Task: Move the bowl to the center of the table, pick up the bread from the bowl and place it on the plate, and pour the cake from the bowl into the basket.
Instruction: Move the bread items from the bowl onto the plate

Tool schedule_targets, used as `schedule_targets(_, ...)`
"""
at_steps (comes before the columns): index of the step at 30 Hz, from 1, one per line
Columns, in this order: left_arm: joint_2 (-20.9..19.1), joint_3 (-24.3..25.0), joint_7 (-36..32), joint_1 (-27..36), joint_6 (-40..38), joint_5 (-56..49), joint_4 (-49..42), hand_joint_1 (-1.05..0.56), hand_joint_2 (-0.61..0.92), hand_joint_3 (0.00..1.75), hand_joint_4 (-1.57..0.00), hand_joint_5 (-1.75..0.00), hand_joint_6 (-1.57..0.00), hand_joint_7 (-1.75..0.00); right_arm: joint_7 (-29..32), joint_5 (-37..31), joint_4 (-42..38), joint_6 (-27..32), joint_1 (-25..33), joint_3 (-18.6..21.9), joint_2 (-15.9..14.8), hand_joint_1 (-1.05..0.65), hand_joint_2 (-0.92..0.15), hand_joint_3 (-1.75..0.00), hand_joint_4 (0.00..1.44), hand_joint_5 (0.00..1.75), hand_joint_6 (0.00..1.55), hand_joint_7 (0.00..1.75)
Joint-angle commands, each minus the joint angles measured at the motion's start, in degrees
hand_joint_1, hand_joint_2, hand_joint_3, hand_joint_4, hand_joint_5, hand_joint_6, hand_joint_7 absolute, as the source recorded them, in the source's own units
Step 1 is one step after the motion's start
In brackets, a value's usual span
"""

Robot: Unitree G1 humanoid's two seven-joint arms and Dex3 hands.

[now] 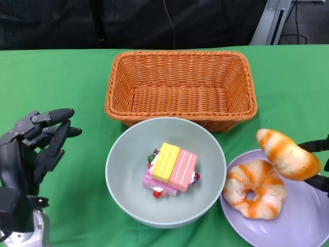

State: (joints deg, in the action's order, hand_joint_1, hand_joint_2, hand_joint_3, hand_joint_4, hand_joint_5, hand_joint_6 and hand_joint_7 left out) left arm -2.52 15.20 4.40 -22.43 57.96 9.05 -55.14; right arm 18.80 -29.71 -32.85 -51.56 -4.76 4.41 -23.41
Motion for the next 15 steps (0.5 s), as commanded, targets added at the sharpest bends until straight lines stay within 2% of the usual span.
schedule_targets(1, -0.73, 0.12, 0.3, 0.67, -0.14, 0.19, 1.14, -0.21, 0.92, 0.27, -0.97, -0.79, -1.1, -0.38, -0.44, 1.16, 0.21, 0.14, -0.4, -0.46, -1.86, -0.17, -0.9, -0.04, 0.8, 1.61, 0.86, 0.86)
schedule_targets(4, -0.82, 0.08, 0.53, 0.65, -0.01, 0.21, 1.04, -0.21, 0.92, 0.27, -0.98, -0.79, -1.1, -0.37, -2.6, 1.72, 1.21, 2.77, 0.3, -1.17, -2.26, -0.17, -0.89, -0.03, 0.8, 1.6, 0.86, 0.84)
schedule_targets(8, -0.88, 0.03, 0.77, 0.74, -0.27, 0.34, 1.23, -0.21, 0.92, 0.27, -0.97, -0.79, -1.1, -0.37, -7.44, 1.92, 4.43, 8.82, 2.2, -2.31, -2.83, -0.13, -0.89, -0.01, 0.81, 1.59, 0.95, 0.61)
schedule_targets(11, -0.73, 0.14, 0.58, 0.83, -0.6, 0.35, 1.54, -0.21, 0.92, 0.26, -0.97, -0.79, -1.11, -0.37, -8.62, 1.29, 6.04, 11.81, 3.1, -3.13, -2.92, -0.12, -0.89, 0.0, 0.82, 1.56, 0.99, 0.53)
schedule_targets(15, -0.82, 0.15, 0.73, 0.96, -0.6, 0.29, 1.79, -0.21, 0.92, 0.25, -0.98, -0.79, -1.11, -0.37, -9.13, 1.15, 6.65, 14.27, 3.44, -3.97, -3.22, -0.11, -0.89, 0.0, 0.78, 1.61, 1.02, 0.43)
